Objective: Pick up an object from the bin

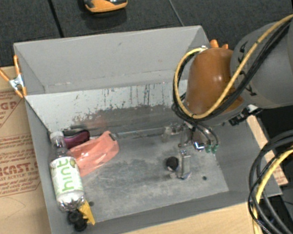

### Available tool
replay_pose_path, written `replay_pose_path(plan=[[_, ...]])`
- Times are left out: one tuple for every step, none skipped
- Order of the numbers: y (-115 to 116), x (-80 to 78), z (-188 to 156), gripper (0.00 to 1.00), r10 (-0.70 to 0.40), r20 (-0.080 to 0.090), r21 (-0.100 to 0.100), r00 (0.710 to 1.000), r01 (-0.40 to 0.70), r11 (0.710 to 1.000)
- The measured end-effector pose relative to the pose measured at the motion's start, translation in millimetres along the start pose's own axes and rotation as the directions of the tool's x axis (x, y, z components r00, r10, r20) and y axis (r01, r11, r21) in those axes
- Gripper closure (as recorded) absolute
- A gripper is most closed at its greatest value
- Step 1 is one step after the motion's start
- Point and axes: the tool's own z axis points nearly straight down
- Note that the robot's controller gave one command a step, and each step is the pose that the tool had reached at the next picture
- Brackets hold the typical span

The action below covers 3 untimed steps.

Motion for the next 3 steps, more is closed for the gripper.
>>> replay_pose_path(plan=[[-13.3, -10.9, 6.5, 0.00, -0.314, 0.006, 0.002, 0.949, 0.314, 0.949], [-15.3, -10.3, 11.5, 0.00, -0.357, 0.008, 0.004, 0.934, 0.357, 0.934], [-6.5, -1.5, 37.7, 0.00, -0.292, 0.002, -0.001, 0.957, 0.292, 0.957]])
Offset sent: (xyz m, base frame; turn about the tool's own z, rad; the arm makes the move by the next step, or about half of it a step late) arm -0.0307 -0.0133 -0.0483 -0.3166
